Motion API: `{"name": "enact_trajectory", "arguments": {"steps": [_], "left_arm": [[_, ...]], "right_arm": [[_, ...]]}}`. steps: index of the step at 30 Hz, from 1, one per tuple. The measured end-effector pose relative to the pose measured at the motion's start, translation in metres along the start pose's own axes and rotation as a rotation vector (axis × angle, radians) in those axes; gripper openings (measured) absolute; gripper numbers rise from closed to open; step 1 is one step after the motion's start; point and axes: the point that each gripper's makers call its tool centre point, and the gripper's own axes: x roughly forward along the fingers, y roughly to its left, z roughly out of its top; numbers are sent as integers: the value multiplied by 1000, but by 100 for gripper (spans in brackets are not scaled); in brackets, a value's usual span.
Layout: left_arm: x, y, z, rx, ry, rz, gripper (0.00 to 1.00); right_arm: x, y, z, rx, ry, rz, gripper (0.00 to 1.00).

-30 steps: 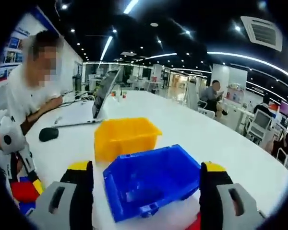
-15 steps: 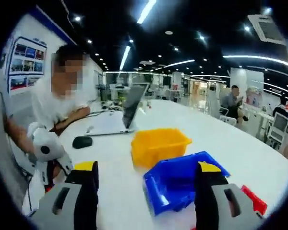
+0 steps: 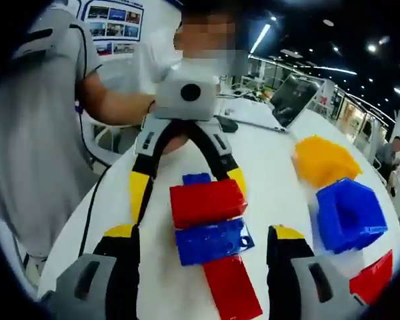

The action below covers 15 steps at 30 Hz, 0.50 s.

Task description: Take apart the toy blocks one by one and place each separated block into its matching bin, sorting the blocks by their type until all the connected pieces are disassembled and separated into the correct bins

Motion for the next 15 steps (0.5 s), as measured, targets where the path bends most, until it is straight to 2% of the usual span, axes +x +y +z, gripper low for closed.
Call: {"name": "enact_trajectory", "arguments": {"steps": [4,7,9,11,13,15], "left_arm": [[-9,-5,3,-2,-13,-8,68],[-11,-4,4,-20,-20,3,68],[-9,-5,6,-12,-18,11,67],[-5,-8,10,-4,-19,3,66],[-1,-13,15,1,-20,-18,61],[5,-21,22,-2,-17,-47,54]], "right_arm": [[-1,-7,-11,28,37,-28,49],[-1,-3,-17,11,41,-63,48],[-2,1,-18,-24,41,-91,47],[-3,8,-19,-20,40,-98,47],[-5,16,-20,-15,37,-102,47],[-5,21,-21,30,39,-112,47]]}}
